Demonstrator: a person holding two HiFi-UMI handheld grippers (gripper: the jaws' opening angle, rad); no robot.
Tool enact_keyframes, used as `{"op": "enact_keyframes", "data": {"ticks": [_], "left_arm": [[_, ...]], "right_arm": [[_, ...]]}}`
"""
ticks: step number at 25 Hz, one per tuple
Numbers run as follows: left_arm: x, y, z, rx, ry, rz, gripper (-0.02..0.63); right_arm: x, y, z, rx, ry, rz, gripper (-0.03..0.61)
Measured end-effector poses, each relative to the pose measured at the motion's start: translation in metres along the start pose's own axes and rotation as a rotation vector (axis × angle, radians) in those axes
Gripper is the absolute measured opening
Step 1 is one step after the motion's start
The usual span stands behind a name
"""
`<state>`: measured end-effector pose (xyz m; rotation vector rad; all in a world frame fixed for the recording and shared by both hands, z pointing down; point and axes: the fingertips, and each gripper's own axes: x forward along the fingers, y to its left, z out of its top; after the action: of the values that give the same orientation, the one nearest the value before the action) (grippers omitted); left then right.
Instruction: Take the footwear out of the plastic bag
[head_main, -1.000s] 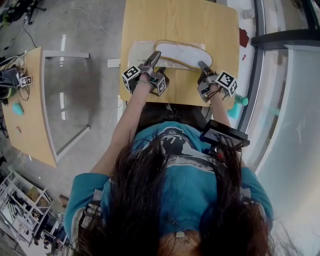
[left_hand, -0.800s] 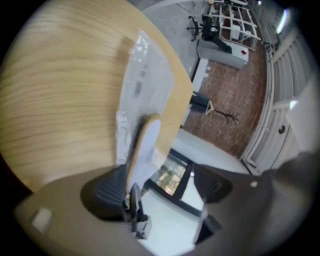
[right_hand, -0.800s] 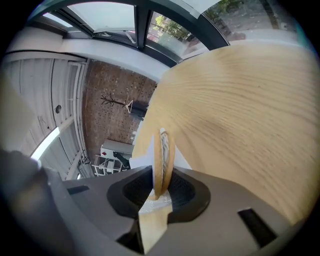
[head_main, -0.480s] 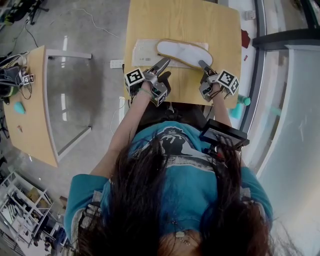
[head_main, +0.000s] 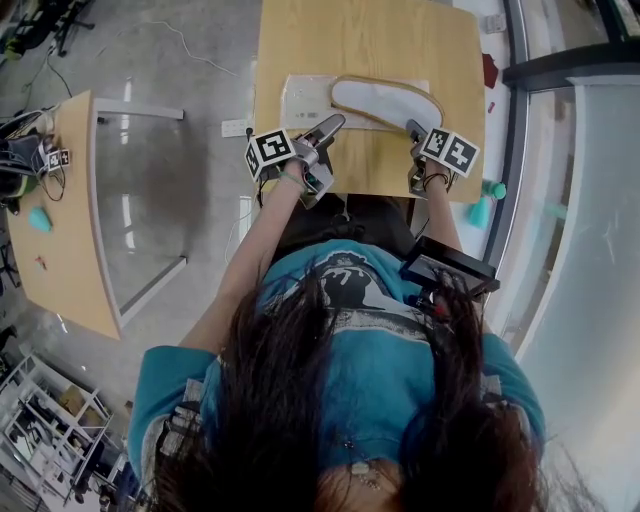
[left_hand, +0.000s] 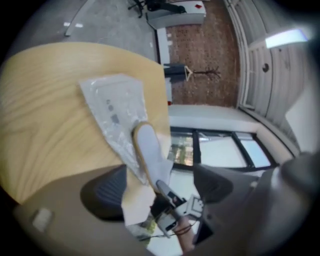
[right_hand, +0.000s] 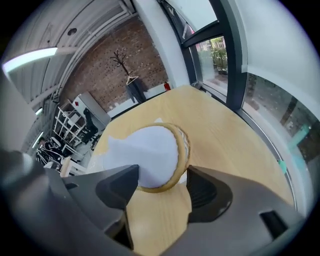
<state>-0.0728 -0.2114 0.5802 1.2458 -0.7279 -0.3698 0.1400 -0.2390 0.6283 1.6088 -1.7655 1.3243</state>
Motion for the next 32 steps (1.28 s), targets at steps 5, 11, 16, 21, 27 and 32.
{"op": "enact_keyframes", "data": {"ticks": [5, 11, 16, 21, 27, 32], "left_arm": [[-0.013, -0.002, -0.005, 0.077, 0.033, -0.014, 0.403], [-0.023, -0.016, -0.013, 0.175, 0.078, -0.088, 0.403], [-0.023, -0.028, -0.016, 0.269, 0.092, -0.131, 0.373], [-0.021, -0.035, -0.023, 0.302, 0.101, -0.175, 0.327], [-0.022, -0.037, -0.031, 0.368, 0.096, -0.176, 0.290], [-0.022, -0.041, -0.057, 0.412, 0.082, -0.185, 0.269]], "right_arm": [[0.004, -0.001, -0.017, 0.230, 0.050, 0.125, 0.279], [-0.014, 0.025, -0.012, 0.541, -0.022, 0.361, 0.279], [-0.025, 0.032, -0.036, 0.545, 0.011, 0.351, 0.278], [-0.038, 0.050, -0.055, 0.572, 0.045, 0.433, 0.278], [-0.064, 0.077, -0.067, 0.486, 0.047, 0.531, 0.276], [-0.096, 0.078, -0.072, 0.473, 0.003, 0.638, 0.272]]}}
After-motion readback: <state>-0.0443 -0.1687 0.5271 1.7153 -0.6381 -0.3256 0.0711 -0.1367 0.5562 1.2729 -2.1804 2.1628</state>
